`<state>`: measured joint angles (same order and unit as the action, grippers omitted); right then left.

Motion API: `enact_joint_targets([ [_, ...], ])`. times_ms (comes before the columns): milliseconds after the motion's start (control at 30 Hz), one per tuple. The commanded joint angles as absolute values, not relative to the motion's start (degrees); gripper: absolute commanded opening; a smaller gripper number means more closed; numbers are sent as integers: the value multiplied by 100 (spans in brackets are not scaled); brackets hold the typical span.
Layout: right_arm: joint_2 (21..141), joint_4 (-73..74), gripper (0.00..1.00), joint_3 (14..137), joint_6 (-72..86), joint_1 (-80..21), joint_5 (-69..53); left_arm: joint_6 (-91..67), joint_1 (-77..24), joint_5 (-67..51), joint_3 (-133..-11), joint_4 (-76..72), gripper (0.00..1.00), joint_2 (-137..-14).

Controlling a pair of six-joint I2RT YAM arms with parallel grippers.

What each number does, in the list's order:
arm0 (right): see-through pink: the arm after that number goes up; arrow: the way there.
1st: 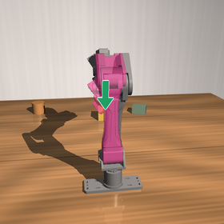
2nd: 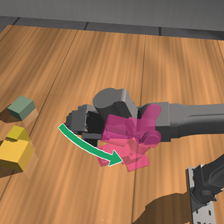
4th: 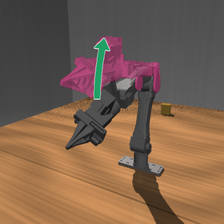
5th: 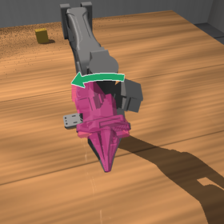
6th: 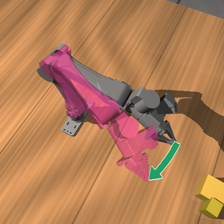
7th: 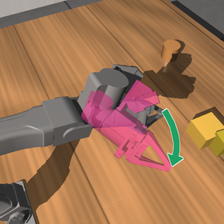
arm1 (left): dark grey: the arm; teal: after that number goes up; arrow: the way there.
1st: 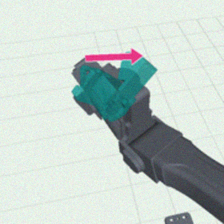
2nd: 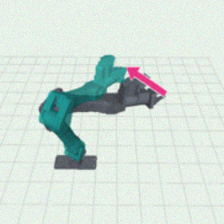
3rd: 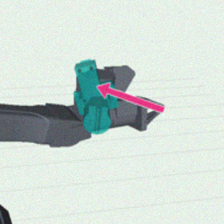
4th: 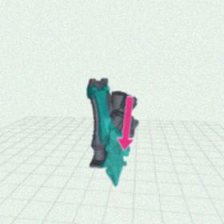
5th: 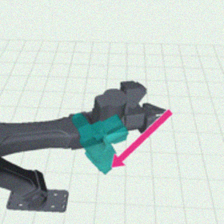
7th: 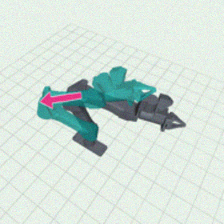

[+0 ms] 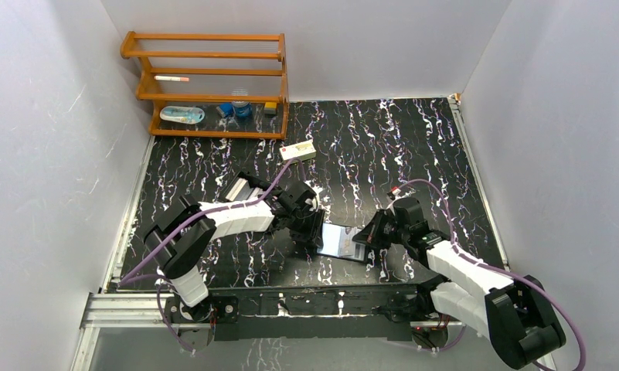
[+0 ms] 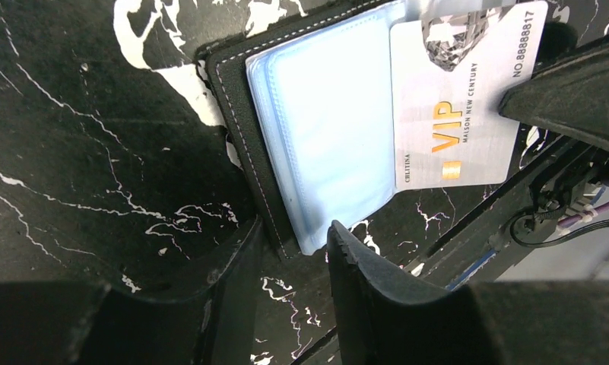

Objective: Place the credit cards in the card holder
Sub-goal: Insert the credit card into the card holder.

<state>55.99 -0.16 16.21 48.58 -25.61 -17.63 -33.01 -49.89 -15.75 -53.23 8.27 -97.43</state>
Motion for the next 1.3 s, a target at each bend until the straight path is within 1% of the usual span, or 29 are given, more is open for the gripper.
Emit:
enact_joint_targets([
  [0,5741,-669,0,1591,4553,-2544,-2137,-3375,-5124,-1445,-5076,898,34,-9547],
  [167,5880,-870,0,1539,4348,-2543,-2470,-3404,-5133,-1367,-5045,892,30,-9525],
  [300,5978,-1104,0,1419,4388,-2535,-2561,-3421,-5133,-1402,-5049,872,29,-9520],
  [867,5910,-1714,0,1058,4637,-2487,-2030,-3532,-5247,-1451,-4848,804,29,-9493],
  [967,5783,-1709,0,1029,4685,-2458,-1965,-3525,-5254,-1448,-4829,809,26,-9510],
  [1100,5729,-1729,0,1013,4715,-2401,-1943,-3532,-5269,-1447,-4808,809,20,-9525],
  [1267,5783,-1881,0,981,4753,-2357,-1931,-3536,-5281,-1433,-4815,804,19,-9559],
])
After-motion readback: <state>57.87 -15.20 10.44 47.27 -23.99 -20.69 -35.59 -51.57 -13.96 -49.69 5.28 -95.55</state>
